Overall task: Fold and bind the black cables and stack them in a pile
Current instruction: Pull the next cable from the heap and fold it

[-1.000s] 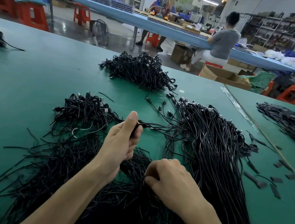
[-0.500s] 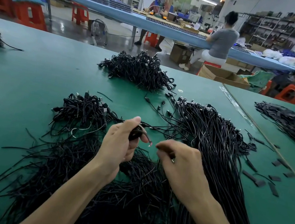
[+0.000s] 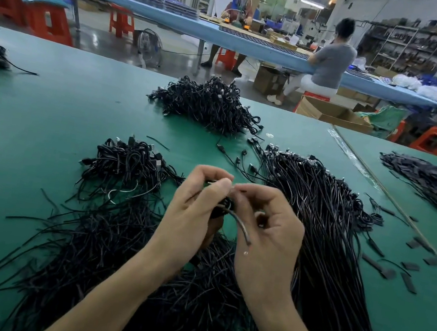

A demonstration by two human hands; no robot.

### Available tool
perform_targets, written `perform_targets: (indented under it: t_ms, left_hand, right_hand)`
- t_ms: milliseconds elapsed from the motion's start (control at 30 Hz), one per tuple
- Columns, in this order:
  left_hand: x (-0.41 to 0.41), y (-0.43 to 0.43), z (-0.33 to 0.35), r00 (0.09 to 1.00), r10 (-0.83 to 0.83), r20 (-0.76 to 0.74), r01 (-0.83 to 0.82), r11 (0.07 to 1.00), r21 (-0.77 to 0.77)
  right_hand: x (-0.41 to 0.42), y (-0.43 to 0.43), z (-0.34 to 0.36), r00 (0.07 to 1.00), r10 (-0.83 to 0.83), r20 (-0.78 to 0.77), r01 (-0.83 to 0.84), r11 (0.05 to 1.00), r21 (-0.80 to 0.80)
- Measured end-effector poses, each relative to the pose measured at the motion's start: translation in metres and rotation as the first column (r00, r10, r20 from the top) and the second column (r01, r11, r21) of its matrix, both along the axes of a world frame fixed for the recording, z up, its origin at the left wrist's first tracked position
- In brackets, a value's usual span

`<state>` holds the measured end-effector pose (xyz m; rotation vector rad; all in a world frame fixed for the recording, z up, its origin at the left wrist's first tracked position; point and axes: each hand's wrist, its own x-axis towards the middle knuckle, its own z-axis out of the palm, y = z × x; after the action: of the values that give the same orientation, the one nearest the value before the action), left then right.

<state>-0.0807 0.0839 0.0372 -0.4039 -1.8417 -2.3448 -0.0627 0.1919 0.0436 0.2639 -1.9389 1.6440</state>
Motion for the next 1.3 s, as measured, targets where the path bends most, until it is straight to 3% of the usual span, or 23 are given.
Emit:
perform_targets:
  t_ms: [167,267,333,467,533,633,700,800,867,967,1100,1300]
  left_hand:
    - [-0.002,-0.002,-0.001,0.996,0.083,0.015,-0.083,0.996,0.027]
    - [-0.004,-0.001,-0.002,0.991,0.111,0.069,-0.113,0.993,0.035]
    - [-0.004,0.0,-0.002,0.984,0.107,0.14,-0.113,0.993,0.035]
    - [-0.004,-0.001,-0.003,0.942,-0.008,0.337,-0.006,0.999,0.041]
    - [-0.005,-0.004,-0.005,0.904,-0.142,0.403,0.136,0.99,0.044]
    - [-0.008,-0.008,-0.01,0.817,-0.252,0.519,0.294,0.956,0.002]
    - [-0.008,-0.008,-0.011,0.749,-0.288,0.597,0.365,0.931,-0.008]
    - [-0.01,-0.008,-0.011,0.62,-0.421,0.663,0.497,0.864,0.083]
    - [-0.012,-0.01,-0.012,0.566,-0.531,0.631,0.557,0.81,0.182]
    - [-0.01,-0.014,-0.01,0.514,-0.658,0.551,0.656,0.715,0.242]
    - [-0.007,-0.019,-0.011,0.577,-0.686,0.444,0.761,0.648,0.011]
    - [-0.005,-0.015,-0.01,0.692,-0.625,0.361,0.709,0.682,-0.178]
  right_hand:
    - [0.003,0.0,-0.006,0.999,0.031,0.039,-0.037,0.987,0.159]
    - [0.005,0.003,-0.008,0.997,0.012,-0.079,0.014,0.948,0.317]
    - [0.005,0.005,-0.013,0.972,0.047,-0.228,0.078,0.858,0.508]
    - [0.002,0.018,-0.007,0.873,0.174,-0.456,0.3,0.546,0.782]
    - [-0.002,0.025,0.005,0.85,0.27,-0.453,0.305,0.448,0.84]
    - [-0.007,0.031,0.018,0.869,0.396,-0.296,0.141,0.375,0.916]
    - [-0.009,0.033,0.022,0.911,0.381,-0.159,-0.012,0.408,0.913]
    - [-0.01,0.035,0.024,0.939,0.333,0.087,-0.277,0.581,0.765]
    - [-0.013,0.036,0.023,0.931,0.305,0.202,-0.359,0.66,0.659]
    - [-0.014,0.039,0.023,0.913,0.29,0.288,-0.407,0.704,0.581]
    - [-0.009,0.042,0.03,0.885,0.32,0.337,-0.462,0.687,0.562]
    - [0.002,0.032,0.029,0.961,0.203,0.19,-0.272,0.542,0.795]
